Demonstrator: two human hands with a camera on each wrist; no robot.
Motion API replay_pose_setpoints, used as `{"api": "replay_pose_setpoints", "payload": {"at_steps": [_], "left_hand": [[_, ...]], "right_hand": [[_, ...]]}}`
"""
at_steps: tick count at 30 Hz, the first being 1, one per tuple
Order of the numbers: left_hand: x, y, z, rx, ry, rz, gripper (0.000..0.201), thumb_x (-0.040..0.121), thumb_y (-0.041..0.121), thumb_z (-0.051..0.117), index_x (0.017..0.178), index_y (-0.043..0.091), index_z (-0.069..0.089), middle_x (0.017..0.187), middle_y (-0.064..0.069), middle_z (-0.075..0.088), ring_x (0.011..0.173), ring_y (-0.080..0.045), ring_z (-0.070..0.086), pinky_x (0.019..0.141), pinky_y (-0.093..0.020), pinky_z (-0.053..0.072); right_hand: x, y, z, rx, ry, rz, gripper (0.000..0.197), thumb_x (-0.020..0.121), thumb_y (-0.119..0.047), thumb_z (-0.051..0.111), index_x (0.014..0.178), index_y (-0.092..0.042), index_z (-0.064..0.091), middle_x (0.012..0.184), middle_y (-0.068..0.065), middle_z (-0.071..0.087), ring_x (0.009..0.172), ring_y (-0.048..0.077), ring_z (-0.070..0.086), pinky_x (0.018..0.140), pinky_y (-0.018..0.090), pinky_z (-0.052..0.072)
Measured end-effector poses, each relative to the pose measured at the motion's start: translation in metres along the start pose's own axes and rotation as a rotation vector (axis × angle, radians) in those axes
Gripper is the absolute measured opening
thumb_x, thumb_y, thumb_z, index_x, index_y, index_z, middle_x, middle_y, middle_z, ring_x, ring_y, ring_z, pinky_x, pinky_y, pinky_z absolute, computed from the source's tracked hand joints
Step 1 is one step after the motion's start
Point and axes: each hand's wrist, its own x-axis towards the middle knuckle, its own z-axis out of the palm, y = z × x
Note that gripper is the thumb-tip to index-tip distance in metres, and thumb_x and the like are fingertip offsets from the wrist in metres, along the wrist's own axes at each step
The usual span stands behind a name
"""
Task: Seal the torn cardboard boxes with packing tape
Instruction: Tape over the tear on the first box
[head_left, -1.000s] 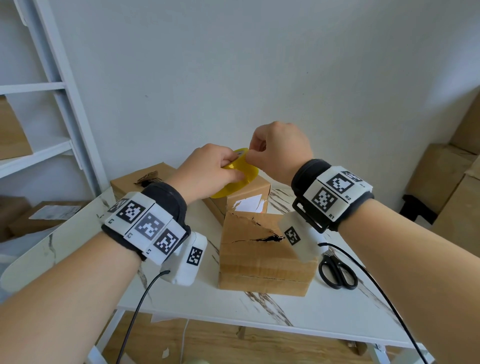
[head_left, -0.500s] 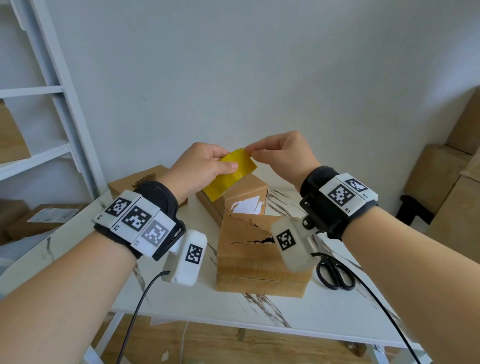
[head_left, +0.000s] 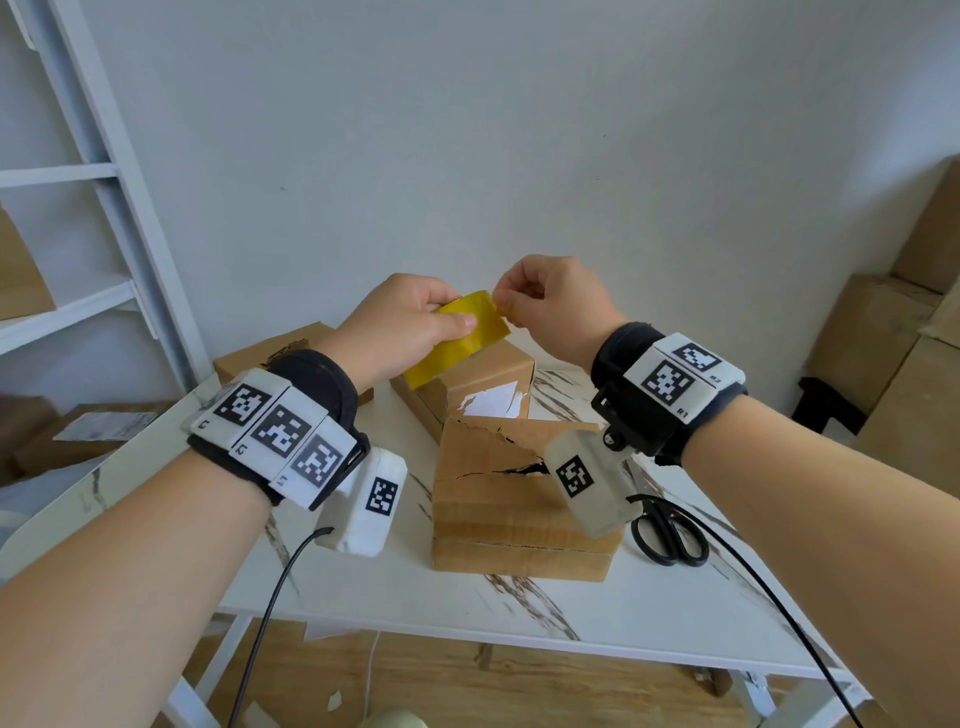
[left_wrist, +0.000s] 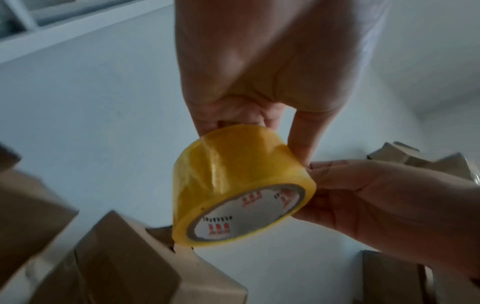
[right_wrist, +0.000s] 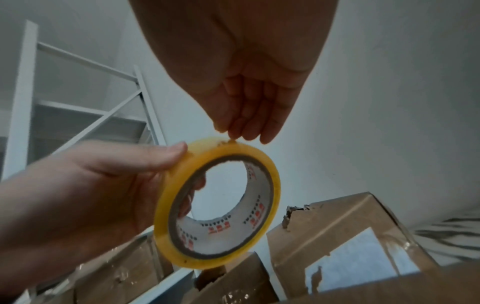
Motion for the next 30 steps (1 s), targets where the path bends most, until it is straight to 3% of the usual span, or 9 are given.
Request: {"api": "replay_pose_setpoints", "payload": {"at_steps": [3,5,8,11,15,22,26,28,30], "left_hand": [[0.001,-0.002,-0.003,0.119,0.024,0.008,0.012,0.09,0.029,0.06,0.088,0.019,0.065,0.086,-0.001,0.069,0.079,-0.016,0.063,0.072,-0.03,0.048],[0.0,-0.006,-0.004,0.191,0.046,0.004,0.022,0.09,0.035,0.059,0.092,0.015,0.067,0.09,-0.004,0.07,0.084,-0.02,0.064,0.078,-0.035,0.049],[-0.002,-0.006,-0.004,0.172,0.056,0.004,0.026,0.09,0.037,0.059,0.093,0.013,0.068,0.091,-0.006,0.07,0.083,-0.02,0.064,0.076,-0.033,0.049],[-0.002,-0.005,-0.002,0.136,0.062,0.004,0.026,0.09,0.037,0.059,0.092,0.013,0.068,0.087,-0.006,0.07,0.075,-0.016,0.062,0.069,-0.028,0.047],[-0.003,-0.005,0.0,0.138,0.053,0.017,0.024,0.087,0.04,0.062,0.076,0.019,0.065,0.076,-0.001,0.068,0.066,-0.012,0.06,0.06,-0.023,0.043],[-0.009,-0.01,-0.005,0.029,0.035,-0.012,0.065,0.085,0.061,0.05,0.074,-0.003,0.059,0.062,-0.01,0.053,0.057,-0.017,0.052,0.065,-0.028,0.043],[-0.01,-0.011,-0.007,-0.051,0.066,-0.045,0.052,0.088,0.048,0.05,0.067,0.0,0.058,0.058,-0.009,0.054,0.054,-0.016,0.053,0.069,-0.033,0.043],[-0.011,-0.012,-0.007,0.014,0.047,-0.032,0.052,0.079,0.049,0.055,0.068,-0.001,0.058,0.059,-0.006,0.052,0.054,-0.016,0.051,0.064,-0.032,0.04],[-0.013,-0.014,-0.008,0.156,0.037,-0.031,0.049,0.074,0.052,0.061,0.056,0.007,0.051,0.05,0.002,0.044,0.047,-0.011,0.043,0.057,-0.029,0.034]], "right_hand": [[-0.001,-0.002,-0.009,0.221,-0.126,0.117,0.022,0.091,-0.004,0.054,0.072,-0.013,0.056,0.068,0.002,0.058,0.064,0.016,0.056,0.072,0.03,0.053],[-0.003,-0.006,-0.014,0.37,-0.207,0.195,0.023,0.091,0.0,0.053,0.071,-0.01,0.056,0.068,0.006,0.056,0.061,0.015,0.054,0.066,0.025,0.053],[-0.004,-0.008,-0.02,0.5,-0.221,0.285,0.02,0.09,0.001,0.055,0.073,-0.008,0.058,0.069,0.006,0.057,0.061,0.014,0.054,0.061,0.02,0.053],[-0.005,-0.007,-0.02,0.503,-0.211,0.306,0.016,0.082,-0.008,0.069,0.07,-0.011,0.058,0.067,0.003,0.057,0.06,0.012,0.054,0.068,0.021,0.053],[-0.008,-0.002,-0.014,0.388,-0.18,0.335,0.024,0.074,-0.015,0.078,0.064,-0.015,0.056,0.068,0.0,0.057,0.068,0.014,0.054,0.081,0.03,0.054],[-0.015,-0.005,-0.023,0.429,-0.145,0.425,0.02,0.081,-0.013,0.073,0.068,-0.008,0.058,0.055,0.001,0.057,0.047,0.008,0.055,0.055,0.021,0.056],[-0.018,-0.004,-0.026,0.391,-0.151,0.477,0.018,0.08,-0.011,0.073,0.069,-0.007,0.059,0.055,0.002,0.057,0.044,0.008,0.054,0.054,0.021,0.057],[-0.019,-0.002,-0.028,0.378,-0.144,0.496,0.019,0.08,-0.01,0.073,0.068,-0.007,0.059,0.055,0.002,0.057,0.042,0.007,0.053,0.051,0.02,0.055],[-0.021,0.0,-0.03,0.372,-0.146,0.518,0.018,0.08,-0.009,0.073,0.068,-0.006,0.06,0.056,0.003,0.056,0.042,0.007,0.053,0.049,0.019,0.053]]}}
